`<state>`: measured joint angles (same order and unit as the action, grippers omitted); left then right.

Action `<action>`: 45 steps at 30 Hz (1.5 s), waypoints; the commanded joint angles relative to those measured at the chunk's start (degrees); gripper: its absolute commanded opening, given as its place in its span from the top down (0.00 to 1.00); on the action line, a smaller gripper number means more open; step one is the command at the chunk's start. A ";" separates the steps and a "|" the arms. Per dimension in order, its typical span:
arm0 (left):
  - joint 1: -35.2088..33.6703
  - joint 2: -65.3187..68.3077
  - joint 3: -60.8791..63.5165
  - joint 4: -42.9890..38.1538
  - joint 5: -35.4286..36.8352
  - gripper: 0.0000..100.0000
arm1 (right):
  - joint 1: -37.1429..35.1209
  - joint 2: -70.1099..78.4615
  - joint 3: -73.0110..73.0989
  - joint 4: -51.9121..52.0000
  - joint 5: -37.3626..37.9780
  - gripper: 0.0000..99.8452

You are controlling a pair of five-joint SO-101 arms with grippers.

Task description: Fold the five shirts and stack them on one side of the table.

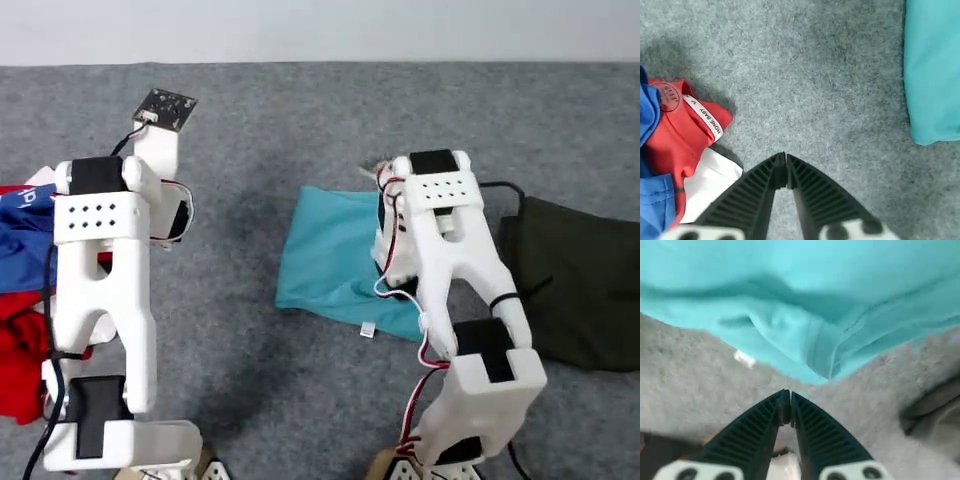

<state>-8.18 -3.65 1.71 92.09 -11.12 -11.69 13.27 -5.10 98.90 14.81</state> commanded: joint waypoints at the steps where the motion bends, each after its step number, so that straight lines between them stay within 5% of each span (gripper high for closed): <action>1: 0.18 -2.46 0.04 -1.05 -0.70 1.00 | -2.33 -2.68 -6.33 -5.05 0.53 0.99; 8: 0.09 -2.46 0.04 -0.97 -0.62 1.00 | -5.32 6.37 -6.42 -13.05 0.97 0.99; 16: -0.18 -2.55 0.04 -0.79 -0.70 1.00 | -3.82 11.82 -7.38 3.82 1.32 0.99; 24: 0.09 -2.55 0.04 -1.05 -0.79 1.00 | -2.59 -1.27 0.35 4.00 10.37 0.99; 33: 0.18 -2.46 0.04 -1.05 -0.79 1.00 | -4.70 -0.04 1.85 -6.02 6.15 0.99; 45: 0.18 -2.46 0.04 -1.05 -0.79 1.00 | -5.49 7.78 -0.26 3.38 5.98 0.99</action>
<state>-8.18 -3.65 1.71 92.09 -11.12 -17.76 23.65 -0.09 100.31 21.41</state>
